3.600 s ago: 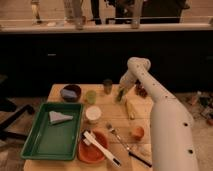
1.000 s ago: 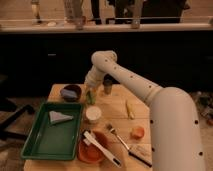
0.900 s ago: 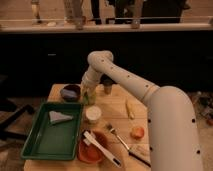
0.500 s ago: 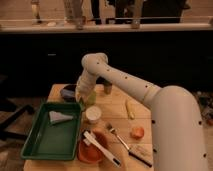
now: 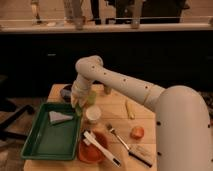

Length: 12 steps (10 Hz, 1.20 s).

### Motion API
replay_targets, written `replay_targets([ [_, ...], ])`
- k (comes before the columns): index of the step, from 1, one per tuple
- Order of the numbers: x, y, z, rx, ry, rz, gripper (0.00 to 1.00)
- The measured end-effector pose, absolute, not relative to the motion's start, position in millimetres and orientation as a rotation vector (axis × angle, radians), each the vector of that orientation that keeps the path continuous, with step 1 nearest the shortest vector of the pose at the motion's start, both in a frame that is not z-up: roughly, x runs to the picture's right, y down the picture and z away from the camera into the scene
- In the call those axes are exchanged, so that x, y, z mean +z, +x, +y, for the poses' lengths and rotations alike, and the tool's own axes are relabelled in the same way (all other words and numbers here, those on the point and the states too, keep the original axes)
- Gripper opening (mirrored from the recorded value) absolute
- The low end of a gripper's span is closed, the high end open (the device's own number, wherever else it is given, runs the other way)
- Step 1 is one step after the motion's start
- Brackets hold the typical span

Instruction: Place pepper in tray

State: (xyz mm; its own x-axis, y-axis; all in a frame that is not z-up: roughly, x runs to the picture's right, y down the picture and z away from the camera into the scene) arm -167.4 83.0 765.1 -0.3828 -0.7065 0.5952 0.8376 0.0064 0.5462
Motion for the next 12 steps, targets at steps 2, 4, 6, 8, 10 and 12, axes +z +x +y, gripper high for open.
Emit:
replay_targets([
  [2, 758.8, -180.9, 89.7, -1.681, -0.181, -1.115, 0.00],
  [4, 758.9, -178.5, 89.3, -1.680, -0.183, -1.114, 0.00],
  [6, 758.8, -179.8, 89.6, -1.682, -0.182, -1.115, 0.00],
  [8, 759.3, -178.5, 89.4, -1.679, -0.182, -1.114, 0.00],
  [10, 758.3, -183.9, 94.1, -1.700, -0.187, -1.136, 0.00],
  [12, 751.8, -206.9, 107.3, -1.742, -0.197, -1.184, 0.00],
])
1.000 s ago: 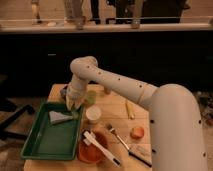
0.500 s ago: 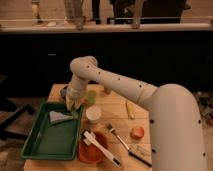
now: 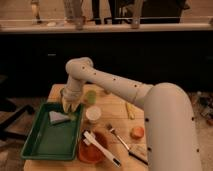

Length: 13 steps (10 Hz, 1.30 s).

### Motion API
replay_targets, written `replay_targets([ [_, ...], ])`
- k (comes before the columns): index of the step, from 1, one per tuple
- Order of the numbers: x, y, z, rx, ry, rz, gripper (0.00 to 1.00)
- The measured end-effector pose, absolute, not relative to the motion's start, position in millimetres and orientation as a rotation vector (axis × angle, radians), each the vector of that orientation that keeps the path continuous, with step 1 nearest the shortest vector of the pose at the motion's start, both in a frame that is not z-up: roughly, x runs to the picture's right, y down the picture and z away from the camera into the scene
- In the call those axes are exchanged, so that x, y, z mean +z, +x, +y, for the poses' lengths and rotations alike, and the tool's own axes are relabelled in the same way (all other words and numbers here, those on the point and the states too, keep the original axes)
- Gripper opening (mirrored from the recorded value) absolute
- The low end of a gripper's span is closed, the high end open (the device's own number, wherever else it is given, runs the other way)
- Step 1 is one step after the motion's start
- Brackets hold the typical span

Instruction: Place pepper in tray

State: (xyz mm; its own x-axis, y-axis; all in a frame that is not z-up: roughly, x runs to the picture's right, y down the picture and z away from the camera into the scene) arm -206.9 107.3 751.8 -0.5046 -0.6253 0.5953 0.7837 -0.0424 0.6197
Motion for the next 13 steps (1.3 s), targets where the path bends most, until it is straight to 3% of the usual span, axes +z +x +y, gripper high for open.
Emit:
replay_targets([
  [4, 738.0, -278.1, 140.5, -1.848, -0.230, -1.289, 0.00],
  [8, 728.1, -283.8, 161.1, -1.892, -0.288, -1.180, 0.00],
  [10, 727.6, -284.9, 161.6, -1.893, -0.287, -1.178, 0.05],
  [11, 727.9, -284.2, 161.3, -1.891, -0.287, -1.178, 0.31],
  [13, 727.5, -285.2, 161.7, -1.893, -0.287, -1.179, 0.52],
])
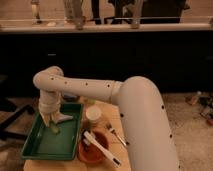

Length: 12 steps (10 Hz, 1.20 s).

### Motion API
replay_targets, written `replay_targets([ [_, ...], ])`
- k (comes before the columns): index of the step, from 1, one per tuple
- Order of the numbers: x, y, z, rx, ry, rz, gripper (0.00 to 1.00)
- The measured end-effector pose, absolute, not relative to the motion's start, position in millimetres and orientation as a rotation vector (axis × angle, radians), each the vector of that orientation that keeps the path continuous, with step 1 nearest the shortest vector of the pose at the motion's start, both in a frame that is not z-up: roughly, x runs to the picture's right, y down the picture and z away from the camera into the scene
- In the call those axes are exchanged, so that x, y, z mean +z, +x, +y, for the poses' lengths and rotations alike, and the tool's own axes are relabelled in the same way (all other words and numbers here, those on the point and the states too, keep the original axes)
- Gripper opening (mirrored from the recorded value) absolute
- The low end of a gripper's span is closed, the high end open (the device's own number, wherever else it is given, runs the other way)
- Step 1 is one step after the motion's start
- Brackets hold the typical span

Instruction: Place pepper in tray

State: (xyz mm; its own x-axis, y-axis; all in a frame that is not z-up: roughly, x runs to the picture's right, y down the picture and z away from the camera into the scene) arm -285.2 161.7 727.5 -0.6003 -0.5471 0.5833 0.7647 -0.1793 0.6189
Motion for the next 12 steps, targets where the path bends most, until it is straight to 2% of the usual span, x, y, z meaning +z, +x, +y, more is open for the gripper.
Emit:
replay_targets([
  [2, 727.7, -284.5, 161.4, -1.891, -0.287, -1.178, 0.73],
  [3, 727.8, -284.4, 161.4, -1.892, -0.287, -1.178, 0.78],
  [12, 728.1, -283.5, 160.9, -1.890, -0.287, -1.177, 0.80],
])
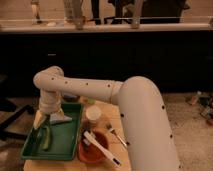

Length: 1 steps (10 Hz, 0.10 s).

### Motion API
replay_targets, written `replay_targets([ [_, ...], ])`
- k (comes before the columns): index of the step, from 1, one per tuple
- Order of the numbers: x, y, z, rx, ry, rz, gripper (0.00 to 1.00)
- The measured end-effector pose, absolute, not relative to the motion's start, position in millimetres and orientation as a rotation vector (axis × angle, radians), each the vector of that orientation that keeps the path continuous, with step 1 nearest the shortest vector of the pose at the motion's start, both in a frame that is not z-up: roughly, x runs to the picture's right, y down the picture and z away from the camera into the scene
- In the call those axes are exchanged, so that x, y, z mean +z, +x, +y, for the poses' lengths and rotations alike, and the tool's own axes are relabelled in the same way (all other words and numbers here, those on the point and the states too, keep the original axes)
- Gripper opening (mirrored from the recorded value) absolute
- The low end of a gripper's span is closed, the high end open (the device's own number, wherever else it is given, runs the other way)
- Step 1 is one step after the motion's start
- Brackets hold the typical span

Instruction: Place pepper in tray

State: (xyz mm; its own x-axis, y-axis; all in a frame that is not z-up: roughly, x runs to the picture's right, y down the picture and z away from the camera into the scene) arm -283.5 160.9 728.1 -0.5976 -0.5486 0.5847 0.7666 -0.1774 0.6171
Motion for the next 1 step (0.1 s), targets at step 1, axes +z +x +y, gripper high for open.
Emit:
replay_targets([
  [1, 728.1, -283.5, 160.8, -1.890, -0.287, -1.177, 0.80],
])
